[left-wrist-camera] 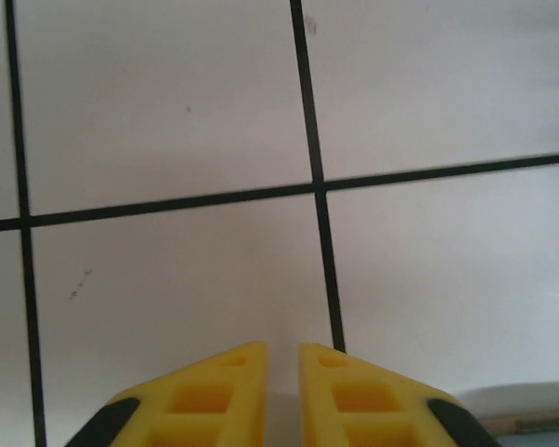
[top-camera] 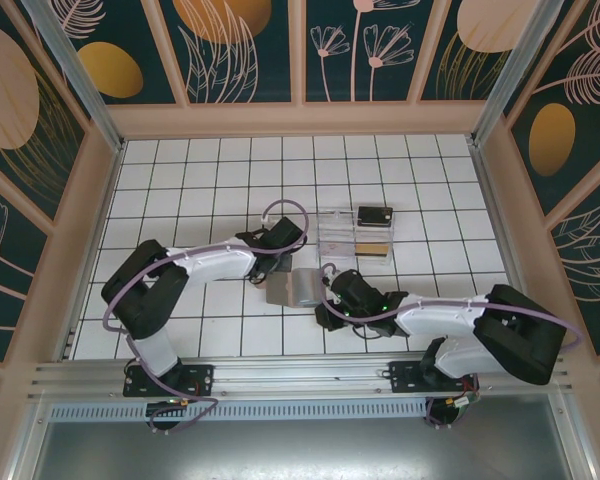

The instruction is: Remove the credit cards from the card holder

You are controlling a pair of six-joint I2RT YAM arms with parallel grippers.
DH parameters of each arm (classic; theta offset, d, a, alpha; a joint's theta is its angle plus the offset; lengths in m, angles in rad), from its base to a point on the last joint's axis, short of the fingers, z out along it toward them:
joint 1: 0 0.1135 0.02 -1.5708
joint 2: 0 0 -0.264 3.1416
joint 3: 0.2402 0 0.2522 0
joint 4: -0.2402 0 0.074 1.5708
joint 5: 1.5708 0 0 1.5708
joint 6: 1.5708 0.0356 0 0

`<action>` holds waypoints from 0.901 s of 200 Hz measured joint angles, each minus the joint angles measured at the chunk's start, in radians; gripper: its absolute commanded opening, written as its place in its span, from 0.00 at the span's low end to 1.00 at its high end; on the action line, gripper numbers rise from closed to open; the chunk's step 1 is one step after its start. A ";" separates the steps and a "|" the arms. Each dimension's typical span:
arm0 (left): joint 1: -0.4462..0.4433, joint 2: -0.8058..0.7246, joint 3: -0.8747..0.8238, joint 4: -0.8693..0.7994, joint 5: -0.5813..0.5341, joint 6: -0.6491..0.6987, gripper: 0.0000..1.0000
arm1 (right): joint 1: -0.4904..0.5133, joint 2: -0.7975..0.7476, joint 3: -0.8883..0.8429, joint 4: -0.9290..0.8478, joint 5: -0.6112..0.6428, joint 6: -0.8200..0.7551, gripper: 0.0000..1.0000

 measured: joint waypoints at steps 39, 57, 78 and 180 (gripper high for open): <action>0.000 -0.068 -0.145 0.047 0.050 -0.020 0.10 | -0.005 0.048 0.033 -0.008 0.021 0.002 0.18; 0.000 -0.146 -0.233 0.062 0.087 -0.044 0.10 | -0.018 0.080 0.060 -0.007 0.016 -0.002 0.18; -0.009 -0.230 -0.329 0.108 0.129 -0.082 0.11 | -0.038 0.120 0.096 -0.018 -0.008 -0.022 0.18; -0.113 -0.501 -0.494 0.010 0.148 -0.273 0.17 | -0.090 0.359 0.374 -0.053 -0.006 -0.131 0.17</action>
